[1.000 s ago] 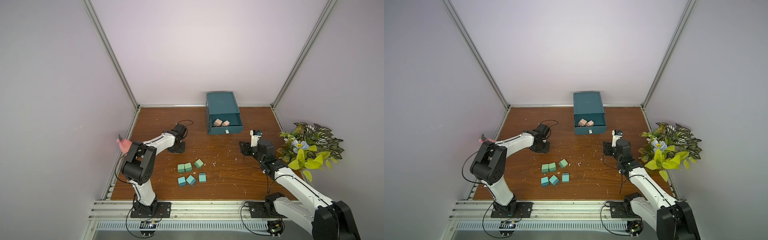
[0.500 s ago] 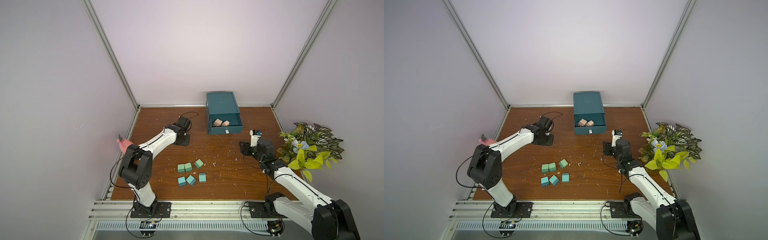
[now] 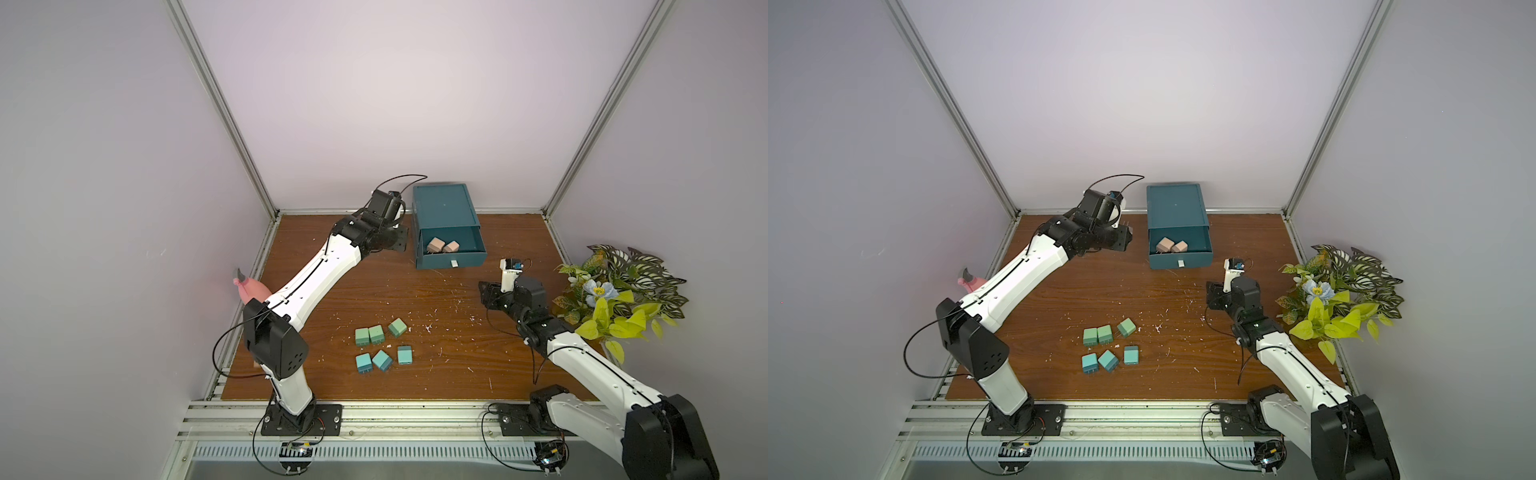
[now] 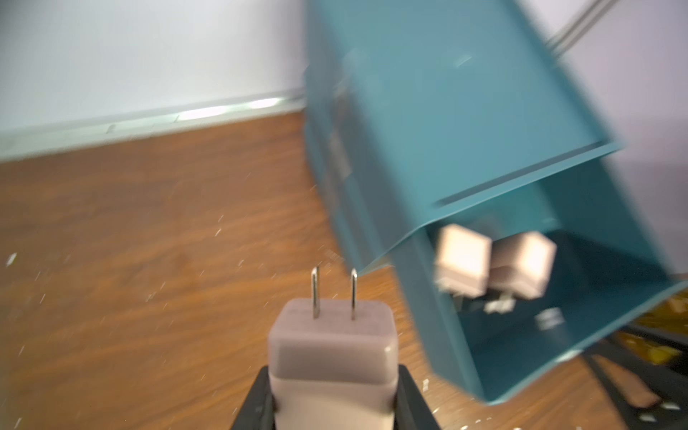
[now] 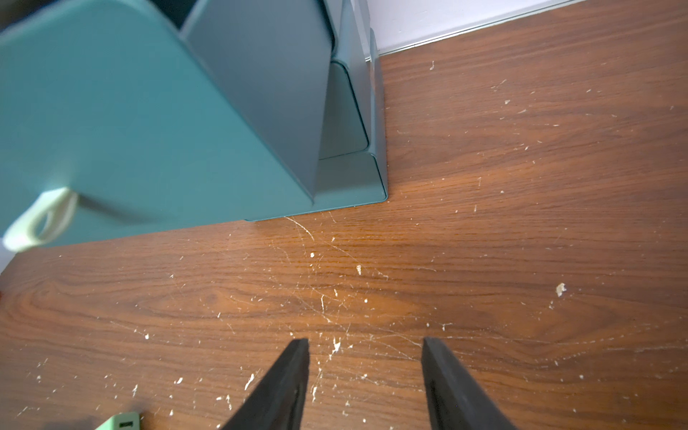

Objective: Place the plugs into the drawer by color
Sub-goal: Pick up the plug from the center of the board, then place the plug in the drawer.

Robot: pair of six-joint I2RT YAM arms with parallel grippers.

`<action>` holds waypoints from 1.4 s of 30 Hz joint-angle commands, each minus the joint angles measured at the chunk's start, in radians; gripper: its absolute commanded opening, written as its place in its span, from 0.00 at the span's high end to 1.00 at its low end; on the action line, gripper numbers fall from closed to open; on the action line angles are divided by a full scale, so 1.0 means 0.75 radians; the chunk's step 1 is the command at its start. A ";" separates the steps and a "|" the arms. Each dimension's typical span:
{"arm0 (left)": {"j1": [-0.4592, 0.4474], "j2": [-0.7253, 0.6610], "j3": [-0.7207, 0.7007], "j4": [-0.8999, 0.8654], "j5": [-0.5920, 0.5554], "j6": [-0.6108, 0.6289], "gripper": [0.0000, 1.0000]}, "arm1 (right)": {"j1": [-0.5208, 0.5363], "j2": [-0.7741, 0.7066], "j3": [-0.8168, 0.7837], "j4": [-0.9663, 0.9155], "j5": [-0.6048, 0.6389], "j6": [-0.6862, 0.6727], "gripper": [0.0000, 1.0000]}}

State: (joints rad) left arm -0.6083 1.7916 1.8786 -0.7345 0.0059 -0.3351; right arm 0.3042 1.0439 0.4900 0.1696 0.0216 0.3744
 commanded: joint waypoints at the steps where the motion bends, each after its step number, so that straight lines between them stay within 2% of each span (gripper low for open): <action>1: -0.056 0.131 0.184 -0.083 0.026 0.051 1.00 | 0.000 0.010 0.056 0.055 0.018 -0.010 0.45; 8: -0.180 0.362 0.534 -0.086 0.056 0.073 0.99 | -0.001 0.007 0.052 0.056 0.013 -0.012 0.45; 17: -0.266 0.547 0.696 -0.083 0.142 0.057 0.96 | -0.001 0.012 0.061 0.062 0.008 -0.016 0.44; 25: -0.282 0.627 0.719 -0.083 0.218 0.030 0.90 | -0.001 0.024 0.069 0.062 0.008 -0.016 0.45; 30: -0.285 0.624 0.701 -0.083 0.247 0.027 0.85 | -0.001 0.009 0.065 0.064 0.020 -0.021 0.45; 37: -0.285 0.622 0.653 -0.084 0.262 0.032 0.73 | -0.001 0.005 0.068 0.064 0.020 -0.021 0.45; 42: -0.286 0.617 0.630 -0.083 0.278 0.035 0.70 | -0.001 0.004 0.069 0.064 0.022 -0.023 0.45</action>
State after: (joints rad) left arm -0.8131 2.2597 2.3703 -0.7723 0.1833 -0.3107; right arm 0.3042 1.0611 0.5014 0.1856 0.0216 0.3637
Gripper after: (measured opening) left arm 0.337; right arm 0.554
